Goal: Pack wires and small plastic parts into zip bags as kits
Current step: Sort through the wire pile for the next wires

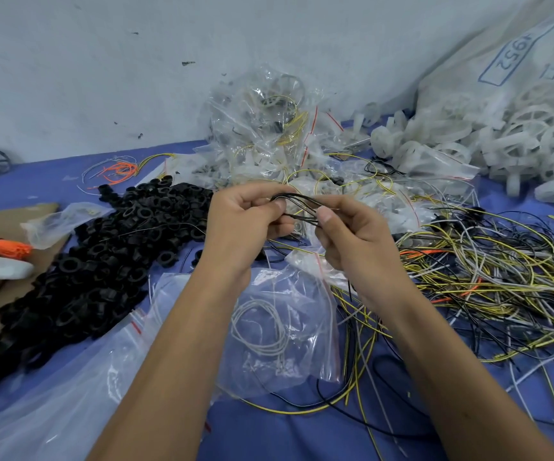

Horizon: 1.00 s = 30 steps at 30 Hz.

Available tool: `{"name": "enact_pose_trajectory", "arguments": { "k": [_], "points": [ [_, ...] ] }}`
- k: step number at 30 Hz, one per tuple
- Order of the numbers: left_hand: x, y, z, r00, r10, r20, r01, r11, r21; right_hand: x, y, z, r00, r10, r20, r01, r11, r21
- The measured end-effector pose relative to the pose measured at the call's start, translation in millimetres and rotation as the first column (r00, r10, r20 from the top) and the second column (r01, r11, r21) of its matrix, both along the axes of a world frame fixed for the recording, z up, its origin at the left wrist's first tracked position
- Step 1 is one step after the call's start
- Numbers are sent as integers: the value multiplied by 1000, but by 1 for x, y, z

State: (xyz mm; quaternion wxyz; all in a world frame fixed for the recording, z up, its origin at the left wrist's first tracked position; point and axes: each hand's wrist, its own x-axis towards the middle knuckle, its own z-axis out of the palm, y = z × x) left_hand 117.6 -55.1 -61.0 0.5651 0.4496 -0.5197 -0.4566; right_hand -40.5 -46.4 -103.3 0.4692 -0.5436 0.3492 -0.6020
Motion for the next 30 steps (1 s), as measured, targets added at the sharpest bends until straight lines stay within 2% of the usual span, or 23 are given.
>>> {"name": "enact_pose_trajectory", "arguments": {
  "k": [4, 10, 12, 13, 14, 16, 18, 19, 21, 23, 26, 30],
  "points": [
    [-6, -1, -4, 996, -6, -85, 12, 997, 71, -4, -2, 4, 986, -76, 149, 72, 997, 32],
    [-6, -2, -10, 994, -73, -83, 79, 994, 76, -7, -4, 3, 962, -177, 207, 160, 983, 93],
    [-2, -1, -12, 989, -133, 59, 128, 988, 84, -12, -6, 3, 936, -215, 279, 185, 974, 131],
    [1, -2, -13, 961, -166, 222, 155, 986, 66, -16, -7, 4, 918, -235, 320, 194, 969, 152],
    [4, -3, -14, 884, -200, 423, 205, 978, 34, -20, -8, 4, 900, -256, 354, 204, 963, 176],
    [6, -1, -14, 615, -306, 727, 378, 923, 69, -25, -10, 4, 869, -293, 398, 219, 950, 222],
    [0, 5, -14, 399, -401, 825, 474, 860, 188, -27, -11, 2, 855, -294, 427, 206, 949, 240],
    [-4, 7, -15, 338, -407, 848, 486, 848, 213, -27, -12, 2, 852, -284, 440, 192, 951, 242],
    [-10, 11, -16, 282, -369, 886, 491, 849, 197, -27, -12, 2, 845, -259, 467, 155, 956, 249],
    [-9, 12, -16, 293, -337, 895, 484, 859, 165, -28, -12, 3, 837, -236, 494, 116, 958, 262],
    [6, 6, -9, 378, -276, 883, 458, 885, 80, -32, -11, 5, 841, -166, 514, 29, 964, 264],
    [27, 1, 1, 543, -232, 807, 402, 916, -7, -32, -7, 7, 940, 29, 341, -111, 968, 224]
  ]
}}
